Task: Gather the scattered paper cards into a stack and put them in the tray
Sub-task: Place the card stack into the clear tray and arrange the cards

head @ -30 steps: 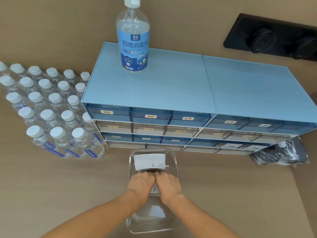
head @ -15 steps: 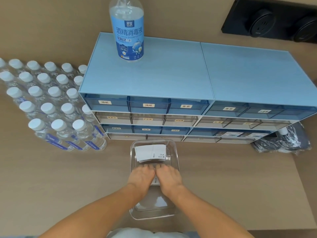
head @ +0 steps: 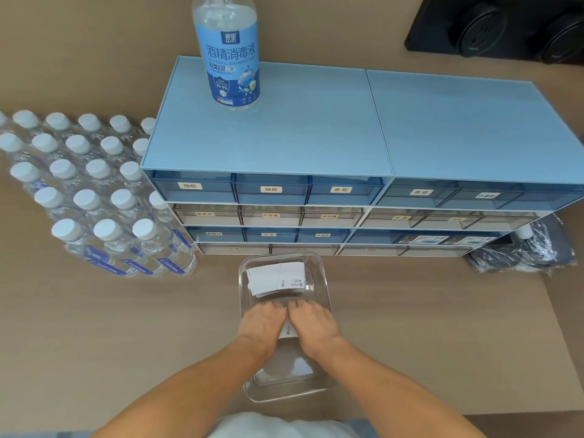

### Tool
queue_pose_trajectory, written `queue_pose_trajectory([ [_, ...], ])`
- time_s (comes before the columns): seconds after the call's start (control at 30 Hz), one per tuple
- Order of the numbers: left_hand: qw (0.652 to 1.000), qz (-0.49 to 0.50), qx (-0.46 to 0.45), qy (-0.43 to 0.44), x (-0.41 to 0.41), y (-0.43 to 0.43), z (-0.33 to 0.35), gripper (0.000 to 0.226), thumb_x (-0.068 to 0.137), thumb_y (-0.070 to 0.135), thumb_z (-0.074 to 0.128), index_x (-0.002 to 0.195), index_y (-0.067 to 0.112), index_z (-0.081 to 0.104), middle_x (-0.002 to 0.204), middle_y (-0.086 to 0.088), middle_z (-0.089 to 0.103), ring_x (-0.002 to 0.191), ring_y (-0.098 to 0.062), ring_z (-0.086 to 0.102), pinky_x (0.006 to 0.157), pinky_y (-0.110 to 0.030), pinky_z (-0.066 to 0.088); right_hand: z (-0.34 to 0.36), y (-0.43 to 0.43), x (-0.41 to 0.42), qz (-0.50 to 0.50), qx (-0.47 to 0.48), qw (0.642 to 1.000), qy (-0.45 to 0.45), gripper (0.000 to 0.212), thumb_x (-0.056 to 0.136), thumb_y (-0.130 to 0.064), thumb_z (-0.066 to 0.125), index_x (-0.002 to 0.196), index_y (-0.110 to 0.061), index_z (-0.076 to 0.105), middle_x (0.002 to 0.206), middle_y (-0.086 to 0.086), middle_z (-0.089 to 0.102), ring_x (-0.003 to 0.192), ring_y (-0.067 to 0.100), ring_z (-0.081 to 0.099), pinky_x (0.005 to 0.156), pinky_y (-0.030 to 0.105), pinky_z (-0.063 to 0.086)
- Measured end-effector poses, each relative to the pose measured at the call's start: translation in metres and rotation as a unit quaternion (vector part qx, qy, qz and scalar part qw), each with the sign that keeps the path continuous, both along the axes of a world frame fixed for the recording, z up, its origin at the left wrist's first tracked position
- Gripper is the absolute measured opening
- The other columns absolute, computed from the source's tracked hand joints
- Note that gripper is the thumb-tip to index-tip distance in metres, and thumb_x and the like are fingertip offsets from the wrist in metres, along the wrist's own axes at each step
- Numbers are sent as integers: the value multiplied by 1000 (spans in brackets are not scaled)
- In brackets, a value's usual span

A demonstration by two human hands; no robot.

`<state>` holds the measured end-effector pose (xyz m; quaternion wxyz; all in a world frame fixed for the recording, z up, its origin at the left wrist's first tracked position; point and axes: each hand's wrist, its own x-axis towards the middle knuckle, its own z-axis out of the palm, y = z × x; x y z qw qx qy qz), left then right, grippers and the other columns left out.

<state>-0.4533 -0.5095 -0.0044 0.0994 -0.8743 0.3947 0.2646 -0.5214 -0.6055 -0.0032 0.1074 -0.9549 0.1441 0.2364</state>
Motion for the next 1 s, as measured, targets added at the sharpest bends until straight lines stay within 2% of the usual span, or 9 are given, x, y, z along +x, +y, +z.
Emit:
queue_pose_trajectory([
  [0.27,1000,18,21,11,-2,-7,2,57,77,-7,67,128,6,45,123,-11,55,120,-31,51,90,-45,53,-3,1,0,-35,35,999,-12,54,78,12,60,127,-6,46,129,13,53,124,30,46,97,40,48],
  [0.5,1000,-3,8,16,-2,-9,2,58,80,1,67,132,7,41,128,-10,52,121,-31,48,94,-38,50,-5,-2,-3,-51,51,997,-18,52,82,10,56,130,-8,46,131,12,53,125,29,45,98,39,48],
  [0.63,997,58,-29,49,-11,-9,-2,56,80,-4,61,130,7,39,131,-12,45,125,-33,39,99,-36,44,-6,0,-5,-63,50,997,-21,53,81,11,58,129,-8,46,130,11,53,125,28,44,96,39,49],
  [0.77,989,123,-64,59,-18,-4,-6,54,79,-8,58,128,8,41,132,-9,43,126,-31,33,98,-34,46,-8,3,-5,-71,36,997,-20,42,86,6,55,125,-7,47,129,11,53,126,27,42,93,38,50],
  [0.9,984,147,-84,58,-20,-4,-6,49,80,-8,55,125,8,44,131,-8,46,124,-28,35,97,-34,46,-10,0,-5,-63,34,997,-19,38,88,3,53,124,-8,47,129,11,52,126,28,41,94,38,49],
  [1.0,985,140,-83,58,-21,-5,-6,51,80,-6,57,127,8,44,131,-7,46,123,-29,36,97,-32,45,-10,-1,-4,-45,32,998,-15,45,83,8,58,124,-7,46,128,11,51,125,29,41,93,38,49],
])
